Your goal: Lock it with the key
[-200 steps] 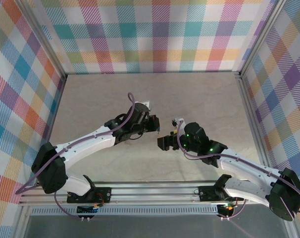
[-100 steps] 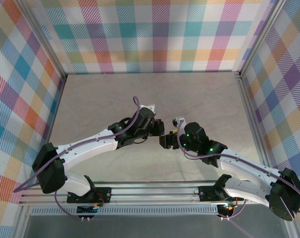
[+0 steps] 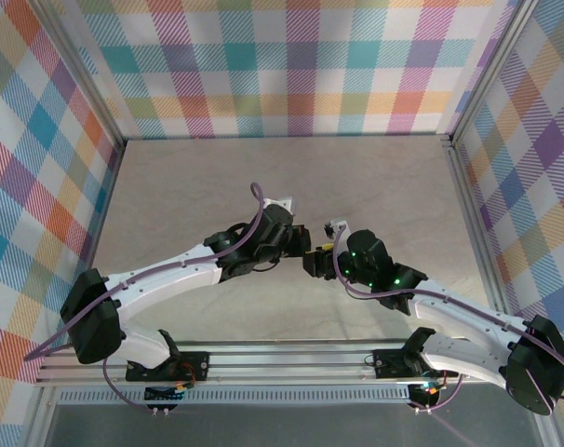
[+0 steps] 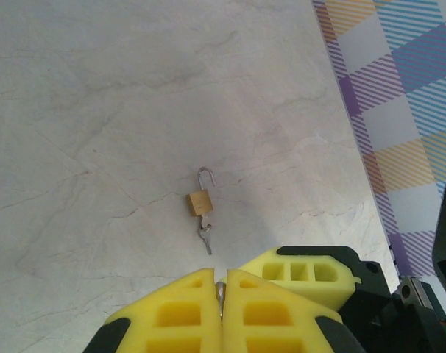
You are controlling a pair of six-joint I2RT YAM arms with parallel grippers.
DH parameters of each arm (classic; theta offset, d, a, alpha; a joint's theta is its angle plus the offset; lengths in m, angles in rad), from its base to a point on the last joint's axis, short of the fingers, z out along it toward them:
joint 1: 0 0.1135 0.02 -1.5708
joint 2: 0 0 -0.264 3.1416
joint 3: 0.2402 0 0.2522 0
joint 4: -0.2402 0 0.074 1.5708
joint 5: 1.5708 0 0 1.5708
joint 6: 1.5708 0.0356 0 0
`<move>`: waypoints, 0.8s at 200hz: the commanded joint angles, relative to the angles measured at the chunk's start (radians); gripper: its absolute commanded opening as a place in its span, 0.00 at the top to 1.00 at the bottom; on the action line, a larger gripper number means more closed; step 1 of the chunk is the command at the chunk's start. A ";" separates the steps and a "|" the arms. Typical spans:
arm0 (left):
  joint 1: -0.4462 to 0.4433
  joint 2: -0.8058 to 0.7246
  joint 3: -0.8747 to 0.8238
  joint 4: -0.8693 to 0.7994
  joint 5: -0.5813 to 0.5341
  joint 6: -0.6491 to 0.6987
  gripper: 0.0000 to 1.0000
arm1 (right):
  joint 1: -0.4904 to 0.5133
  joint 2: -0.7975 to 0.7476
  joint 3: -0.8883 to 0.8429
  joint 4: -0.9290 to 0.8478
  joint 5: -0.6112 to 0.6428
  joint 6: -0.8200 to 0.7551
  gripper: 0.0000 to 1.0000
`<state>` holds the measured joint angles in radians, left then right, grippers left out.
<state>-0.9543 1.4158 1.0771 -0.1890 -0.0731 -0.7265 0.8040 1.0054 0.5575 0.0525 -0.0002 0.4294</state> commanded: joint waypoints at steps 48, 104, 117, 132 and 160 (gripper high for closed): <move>-0.041 -0.053 0.039 -0.007 -0.024 -0.018 1.00 | -0.002 -0.025 -0.018 0.036 0.011 -0.007 0.56; -0.044 -0.078 0.041 -0.046 -0.051 0.002 1.00 | -0.002 -0.062 -0.030 0.042 0.000 -0.014 0.66; -0.044 -0.078 0.043 -0.055 -0.051 0.006 1.00 | -0.001 -0.072 -0.036 0.053 -0.007 -0.015 0.69; -0.044 -0.078 0.041 -0.058 -0.047 0.006 1.00 | -0.002 -0.077 -0.041 0.062 -0.019 -0.016 0.70; -0.044 -0.086 0.043 -0.067 -0.056 0.013 1.00 | -0.002 -0.079 -0.044 0.076 -0.039 -0.019 0.75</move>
<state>-0.9936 1.3666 1.0855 -0.2089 -0.0967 -0.7368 0.8059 0.9421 0.5308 0.1055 -0.0315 0.4297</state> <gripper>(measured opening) 0.055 0.266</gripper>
